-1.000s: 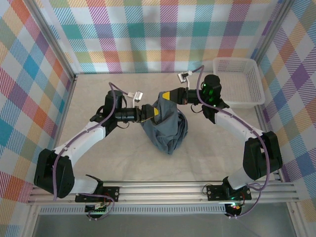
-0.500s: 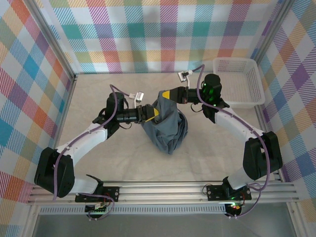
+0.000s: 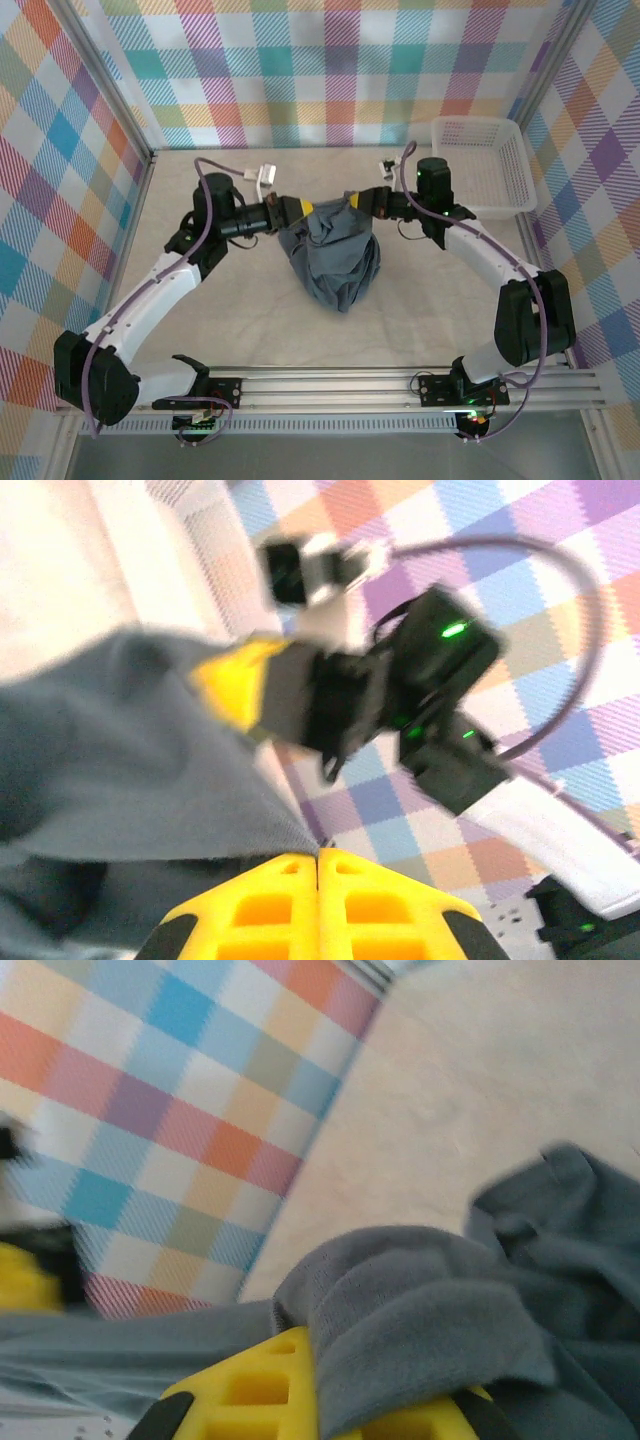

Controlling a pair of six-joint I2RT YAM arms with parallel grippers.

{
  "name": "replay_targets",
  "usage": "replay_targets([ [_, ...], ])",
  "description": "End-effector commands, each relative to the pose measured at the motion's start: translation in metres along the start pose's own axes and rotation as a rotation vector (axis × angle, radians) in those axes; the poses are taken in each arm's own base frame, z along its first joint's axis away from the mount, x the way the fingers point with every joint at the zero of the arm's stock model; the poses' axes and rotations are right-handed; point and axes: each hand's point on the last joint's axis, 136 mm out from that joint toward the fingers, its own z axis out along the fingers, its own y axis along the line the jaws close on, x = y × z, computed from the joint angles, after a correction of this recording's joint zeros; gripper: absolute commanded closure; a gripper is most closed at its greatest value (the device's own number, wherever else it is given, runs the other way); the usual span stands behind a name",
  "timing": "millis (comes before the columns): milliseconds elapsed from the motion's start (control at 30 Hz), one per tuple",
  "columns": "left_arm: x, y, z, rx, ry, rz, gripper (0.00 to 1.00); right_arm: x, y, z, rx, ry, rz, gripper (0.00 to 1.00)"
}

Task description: Fold the inside-out t-shirt

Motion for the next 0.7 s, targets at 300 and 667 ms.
replay_targets([
  [300,-0.016,-0.034,0.01,-0.04,-0.067,0.083,1.0,0.027,0.086,-0.051,0.357,-0.33,-0.519,0.47],
  [667,-0.024,-0.056,0.026,-0.054,-0.084,0.1,1.0,-0.001,0.093,-0.002,0.569,-0.477,-0.638,0.49],
])
